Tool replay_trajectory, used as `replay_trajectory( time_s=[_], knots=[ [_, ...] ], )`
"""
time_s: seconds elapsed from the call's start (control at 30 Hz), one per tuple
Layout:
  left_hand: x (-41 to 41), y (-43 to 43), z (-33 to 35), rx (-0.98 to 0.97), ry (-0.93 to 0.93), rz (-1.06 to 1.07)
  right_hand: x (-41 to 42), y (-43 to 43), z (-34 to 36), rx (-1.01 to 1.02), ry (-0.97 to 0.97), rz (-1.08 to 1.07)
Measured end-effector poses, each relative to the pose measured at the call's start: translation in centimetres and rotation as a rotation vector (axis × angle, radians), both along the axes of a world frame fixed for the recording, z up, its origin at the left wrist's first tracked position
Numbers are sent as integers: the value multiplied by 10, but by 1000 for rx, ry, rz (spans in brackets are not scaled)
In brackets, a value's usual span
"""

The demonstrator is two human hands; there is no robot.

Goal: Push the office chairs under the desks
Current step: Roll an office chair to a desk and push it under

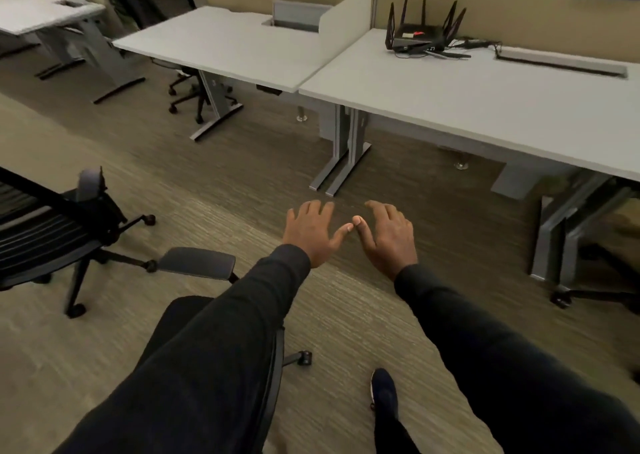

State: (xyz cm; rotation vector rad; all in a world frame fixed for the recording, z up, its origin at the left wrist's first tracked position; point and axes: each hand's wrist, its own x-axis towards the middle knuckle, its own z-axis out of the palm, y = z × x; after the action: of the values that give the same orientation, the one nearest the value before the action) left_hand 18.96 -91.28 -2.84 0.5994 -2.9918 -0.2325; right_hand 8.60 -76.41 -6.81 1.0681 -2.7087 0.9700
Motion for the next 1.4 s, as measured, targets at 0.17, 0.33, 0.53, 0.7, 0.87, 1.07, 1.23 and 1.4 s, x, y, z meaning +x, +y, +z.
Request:
replay_trajectory(
  time_s=[0.17,0.33,0.53,0.7,0.87,1.07,1.23,1.4],
  knots=[
    [77,5,-9,56,-19,-34,79,3,8,23,-15,-26],
    [132,10,-16,45,-2,-5,131,-1,20,33,-20,12],
    [178,20,-19,67,9,62,176,-8,27,56,-40,140],
    [212,38,-21,130,26,161,209,-5,20,109,-30,214],
    [244,53,-24,174,4,275,238,-3,15,133,-37,244],
    [273,51,-29,305,-96,394,261,-23,13,156,-51,241],
    [287,39,-50,632,-247,441,279,-56,2,294,-86,407],
    [284,41,-61,733,-299,214,278,-52,-15,562,-81,397]
  ],
)
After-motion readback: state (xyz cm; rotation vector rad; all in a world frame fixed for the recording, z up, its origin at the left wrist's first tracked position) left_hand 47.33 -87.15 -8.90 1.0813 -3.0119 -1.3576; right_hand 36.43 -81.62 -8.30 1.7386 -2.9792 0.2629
